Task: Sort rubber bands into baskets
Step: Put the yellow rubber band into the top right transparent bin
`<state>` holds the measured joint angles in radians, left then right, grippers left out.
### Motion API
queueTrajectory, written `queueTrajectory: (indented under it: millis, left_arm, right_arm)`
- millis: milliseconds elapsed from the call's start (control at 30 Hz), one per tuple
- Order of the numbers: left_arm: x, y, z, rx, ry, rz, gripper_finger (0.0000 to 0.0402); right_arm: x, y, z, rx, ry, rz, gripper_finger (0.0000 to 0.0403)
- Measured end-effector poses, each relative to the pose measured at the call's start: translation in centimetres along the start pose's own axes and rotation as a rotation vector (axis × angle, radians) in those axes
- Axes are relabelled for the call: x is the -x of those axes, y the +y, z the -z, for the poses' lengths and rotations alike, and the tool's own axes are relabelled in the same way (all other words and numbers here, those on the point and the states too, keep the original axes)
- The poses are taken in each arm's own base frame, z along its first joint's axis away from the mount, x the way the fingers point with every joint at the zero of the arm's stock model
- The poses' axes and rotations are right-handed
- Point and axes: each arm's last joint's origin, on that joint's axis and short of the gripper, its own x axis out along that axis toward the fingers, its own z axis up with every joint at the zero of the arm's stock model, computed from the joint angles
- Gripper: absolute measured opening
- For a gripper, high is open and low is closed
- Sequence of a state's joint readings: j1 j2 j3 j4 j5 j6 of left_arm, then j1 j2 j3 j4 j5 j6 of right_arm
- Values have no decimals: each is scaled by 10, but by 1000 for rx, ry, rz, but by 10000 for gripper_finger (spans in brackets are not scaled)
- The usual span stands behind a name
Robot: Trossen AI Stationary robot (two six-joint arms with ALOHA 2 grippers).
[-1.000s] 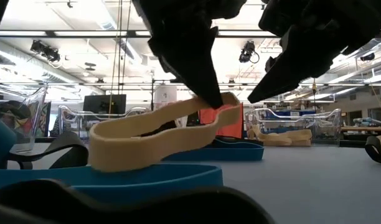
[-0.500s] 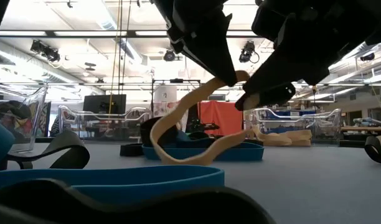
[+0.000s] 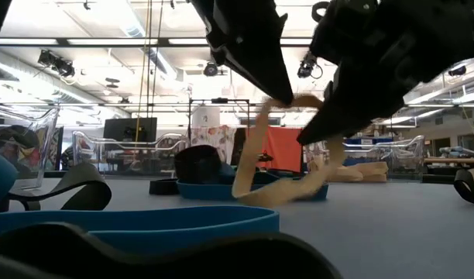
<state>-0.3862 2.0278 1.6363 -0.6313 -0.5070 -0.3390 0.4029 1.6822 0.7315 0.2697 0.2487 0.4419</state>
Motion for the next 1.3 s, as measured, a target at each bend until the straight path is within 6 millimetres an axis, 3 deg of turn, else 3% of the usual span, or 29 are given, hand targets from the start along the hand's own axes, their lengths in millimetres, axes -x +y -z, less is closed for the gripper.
queueTrajectory:
  millis: [133, 300, 500, 667, 933, 1300]
  left_arm:
    - [14, 7, 0, 13, 27, -1, 52]
    - [26, 9, 0, 9, 29, 2, 57]
    - [28, 1, 2, 0, 3, 24, 56]
    - [22, -7, 13, -10, 2, 42, 53]
    - [8, -8, 38, -24, 38, -20, 53]
    - [7, -15, 46, 23, 37, -3, 53]
  right_arm:
    - [14, -10, -5, 12, 22, 125, 7]
    - [47, -23, -25, 64, -31, 255, 5]
    - [89, -43, -51, 62, -172, 415, 4]
    - [110, -63, -63, 108, -231, 597, 4]
    - [123, -114, -76, 125, -190, 905, 4]
    - [143, -186, -77, 92, -19, 1271, 4]
